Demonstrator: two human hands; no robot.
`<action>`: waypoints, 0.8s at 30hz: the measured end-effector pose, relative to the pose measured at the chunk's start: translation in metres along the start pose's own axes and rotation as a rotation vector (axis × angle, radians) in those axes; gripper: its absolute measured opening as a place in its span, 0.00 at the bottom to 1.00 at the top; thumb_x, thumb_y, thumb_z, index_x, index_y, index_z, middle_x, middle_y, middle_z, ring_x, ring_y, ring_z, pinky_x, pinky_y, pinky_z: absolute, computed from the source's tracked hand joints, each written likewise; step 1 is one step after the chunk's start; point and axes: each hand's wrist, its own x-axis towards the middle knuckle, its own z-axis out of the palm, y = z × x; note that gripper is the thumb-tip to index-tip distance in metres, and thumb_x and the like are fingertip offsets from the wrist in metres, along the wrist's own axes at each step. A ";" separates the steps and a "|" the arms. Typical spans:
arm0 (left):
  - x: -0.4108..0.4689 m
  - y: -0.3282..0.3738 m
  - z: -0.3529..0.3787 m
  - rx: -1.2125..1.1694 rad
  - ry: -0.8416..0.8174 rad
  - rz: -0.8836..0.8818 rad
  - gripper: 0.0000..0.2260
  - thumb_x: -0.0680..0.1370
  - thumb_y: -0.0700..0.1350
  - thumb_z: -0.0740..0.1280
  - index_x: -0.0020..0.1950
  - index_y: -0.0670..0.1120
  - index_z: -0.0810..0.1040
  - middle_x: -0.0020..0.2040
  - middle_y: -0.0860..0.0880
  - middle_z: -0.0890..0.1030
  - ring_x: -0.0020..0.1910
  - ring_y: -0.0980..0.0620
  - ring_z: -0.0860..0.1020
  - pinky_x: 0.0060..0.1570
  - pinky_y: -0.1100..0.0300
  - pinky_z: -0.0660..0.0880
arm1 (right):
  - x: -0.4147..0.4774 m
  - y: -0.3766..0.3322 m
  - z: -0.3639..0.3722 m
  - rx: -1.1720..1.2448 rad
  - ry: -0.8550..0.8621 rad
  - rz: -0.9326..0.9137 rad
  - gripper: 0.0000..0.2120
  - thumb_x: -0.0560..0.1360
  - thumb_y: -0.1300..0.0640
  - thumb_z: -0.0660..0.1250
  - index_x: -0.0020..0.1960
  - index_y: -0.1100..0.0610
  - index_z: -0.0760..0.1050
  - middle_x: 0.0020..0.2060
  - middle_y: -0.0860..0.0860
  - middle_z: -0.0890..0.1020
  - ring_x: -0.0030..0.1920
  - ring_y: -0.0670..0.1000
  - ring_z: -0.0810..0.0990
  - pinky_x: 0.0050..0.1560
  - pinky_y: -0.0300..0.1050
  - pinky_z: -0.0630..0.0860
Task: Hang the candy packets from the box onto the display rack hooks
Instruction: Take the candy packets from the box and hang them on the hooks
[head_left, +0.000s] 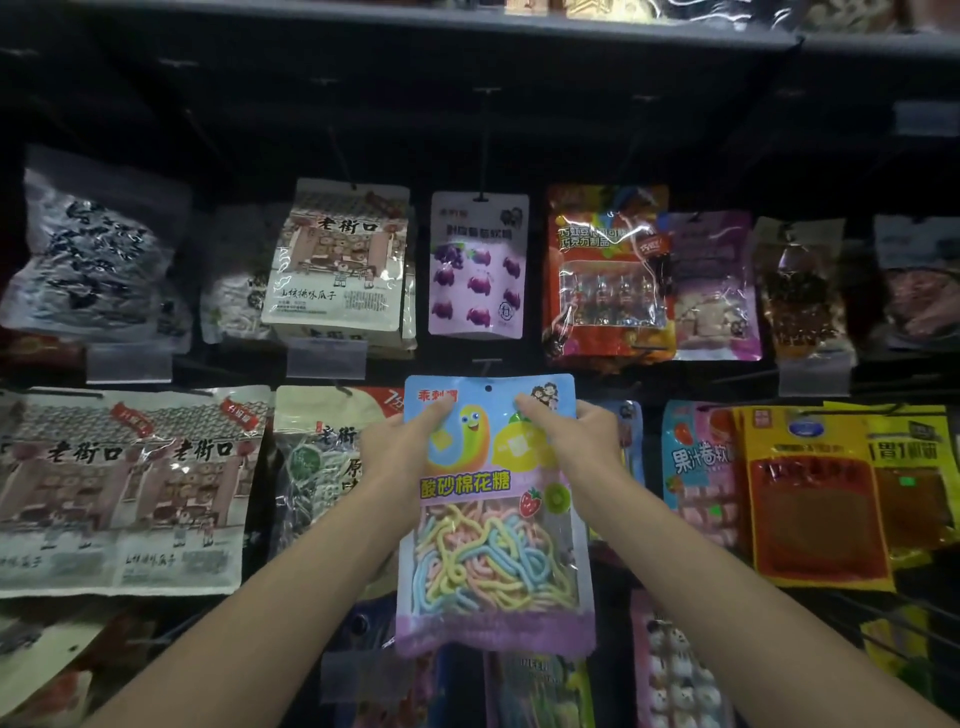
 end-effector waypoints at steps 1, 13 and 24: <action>0.002 0.000 0.000 -0.009 0.019 -0.003 0.13 0.73 0.50 0.81 0.45 0.43 0.83 0.43 0.44 0.86 0.45 0.43 0.85 0.54 0.45 0.83 | 0.001 0.000 0.001 -0.002 0.000 0.001 0.09 0.73 0.54 0.82 0.47 0.57 0.85 0.40 0.53 0.89 0.41 0.55 0.90 0.45 0.51 0.87; 0.034 -0.008 0.003 -0.029 0.079 -0.091 0.39 0.50 0.59 0.86 0.54 0.44 0.81 0.51 0.42 0.87 0.51 0.36 0.85 0.56 0.37 0.81 | 0.016 0.010 0.010 0.012 0.021 0.039 0.13 0.71 0.52 0.83 0.48 0.58 0.85 0.40 0.53 0.89 0.43 0.58 0.90 0.49 0.57 0.87; 0.045 -0.015 0.002 -0.004 0.102 -0.113 0.43 0.49 0.61 0.85 0.58 0.45 0.79 0.50 0.43 0.86 0.48 0.37 0.86 0.54 0.39 0.83 | 0.019 0.011 0.009 -0.012 0.028 0.071 0.13 0.70 0.51 0.83 0.46 0.58 0.85 0.38 0.53 0.89 0.42 0.58 0.89 0.52 0.62 0.86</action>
